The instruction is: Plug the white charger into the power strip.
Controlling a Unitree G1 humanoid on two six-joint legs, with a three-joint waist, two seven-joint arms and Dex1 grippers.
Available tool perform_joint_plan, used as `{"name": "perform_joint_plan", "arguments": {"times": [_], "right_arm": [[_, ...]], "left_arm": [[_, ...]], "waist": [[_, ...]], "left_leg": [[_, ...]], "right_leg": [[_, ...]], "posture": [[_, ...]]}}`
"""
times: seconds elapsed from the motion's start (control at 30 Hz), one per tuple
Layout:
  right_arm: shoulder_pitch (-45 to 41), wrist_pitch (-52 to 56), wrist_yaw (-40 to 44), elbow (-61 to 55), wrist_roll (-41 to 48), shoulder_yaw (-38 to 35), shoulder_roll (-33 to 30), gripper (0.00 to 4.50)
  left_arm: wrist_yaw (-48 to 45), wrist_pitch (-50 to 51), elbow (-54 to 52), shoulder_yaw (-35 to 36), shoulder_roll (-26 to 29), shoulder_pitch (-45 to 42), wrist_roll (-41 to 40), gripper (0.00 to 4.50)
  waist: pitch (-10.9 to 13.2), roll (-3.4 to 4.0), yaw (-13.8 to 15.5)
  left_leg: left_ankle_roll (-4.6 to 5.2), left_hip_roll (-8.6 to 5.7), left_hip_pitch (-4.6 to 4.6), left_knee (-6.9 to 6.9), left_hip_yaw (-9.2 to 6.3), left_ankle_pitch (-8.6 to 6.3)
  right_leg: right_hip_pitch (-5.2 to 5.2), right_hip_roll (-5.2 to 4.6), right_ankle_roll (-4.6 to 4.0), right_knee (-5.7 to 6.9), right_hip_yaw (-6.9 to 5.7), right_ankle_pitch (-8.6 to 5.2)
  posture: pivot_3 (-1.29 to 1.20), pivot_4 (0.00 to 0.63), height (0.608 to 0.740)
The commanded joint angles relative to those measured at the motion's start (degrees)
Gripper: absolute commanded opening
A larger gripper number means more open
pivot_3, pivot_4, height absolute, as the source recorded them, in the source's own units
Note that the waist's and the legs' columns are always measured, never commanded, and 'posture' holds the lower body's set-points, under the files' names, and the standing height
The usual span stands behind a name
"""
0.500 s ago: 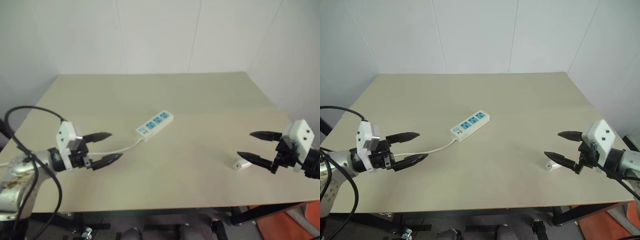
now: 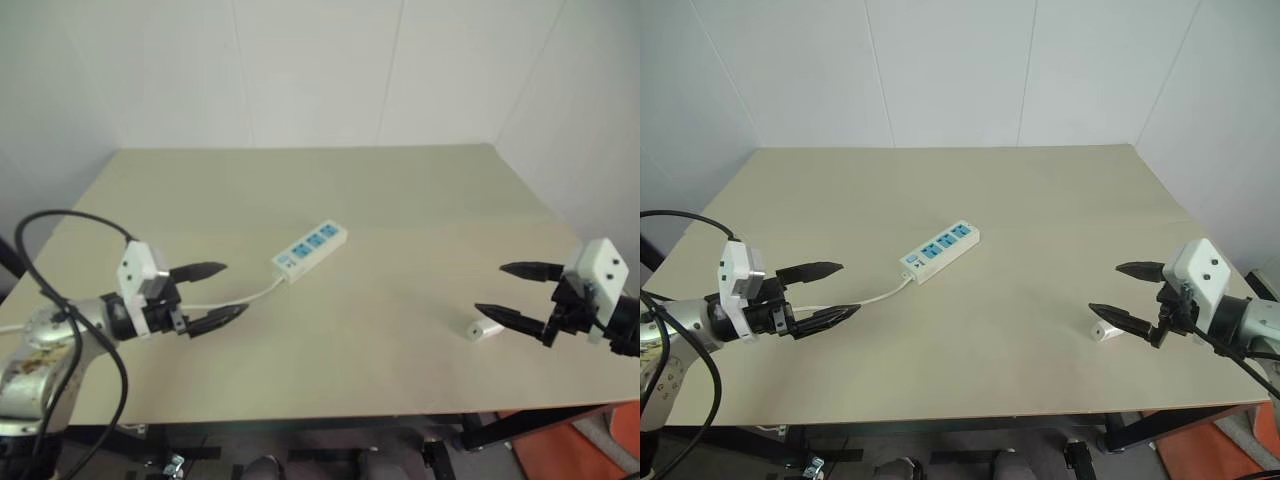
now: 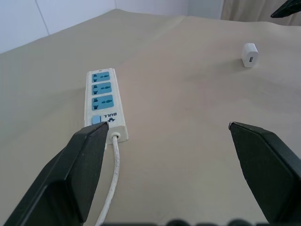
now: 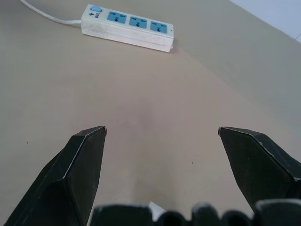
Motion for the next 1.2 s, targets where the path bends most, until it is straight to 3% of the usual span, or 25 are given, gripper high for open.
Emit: {"name": "perform_joint_plan", "arguments": {"times": [0.03,0.2,0.6,0.87,1.2], "right_arm": [[-0.80,-1.14,0.10,-0.80,0.22,-0.41,-0.82,4.50],[-1.80,-1.47,-0.25,-0.50,-0.11,1.00,-0.44,4.50],[-5.06,-2.37,-0.84,-0.41,0.03,4.50,0.69,4.50],[-4.33,-2.05,-0.61,-1.61,1.00,3.74,0.66,4.50],[-1.54,-1.54,-0.86,-4.02,2.49,1.83,0.87,4.50]], "left_arm": [[3.03,-2.01,0.47,-0.17,-0.87,-1.61,2.29,4.48],[13.58,-4.78,7.09,-5.99,-6.16,-9.98,11.94,4.48],[16.38,-14.95,33.22,-16.29,-20.23,-27.97,21.20,4.48],[15.85,-22.87,48.00,-17.60,-25.60,-32.70,24.34,4.48],[14.81,-26.34,58.03,-17.61,-28.19,-34.98,26.96,4.48]], "waist": [[0.00,0.00,0.00],[-0.02,-0.03,0.42],[-0.03,-0.05,0.25],[-0.04,-0.06,0.31],[-0.04,-0.07,0.34]], "left_leg": [[0.00,0.00,0.00,0.00,0.00,0.00],[0.00,-0.03,0.06,0.08,-0.03,0.01],[0.00,-0.08,0.00,0.12,-0.03,0.01],[0.01,-0.10,-0.05,0.12,-0.03,0.01],[0.01,-0.11,-0.03,0.12,-0.04,0.01]], "right_leg": [[0.00,0.00,0.00,0.00,0.00,0.00],[0.13,0.01,0.07,0.01,0.01,0.05],[0.10,0.01,0.13,0.00,0.05,0.11],[0.07,0.00,0.15,-0.02,0.07,0.11],[0.08,0.01,0.17,0.00,0.08,0.13]], "posture": [[0.00,0.150,0.740],[0.00,0.150,0.740],[0.00,0.150,0.740],[0.00,0.150,0.740],[0.00,0.150,0.740]]}}
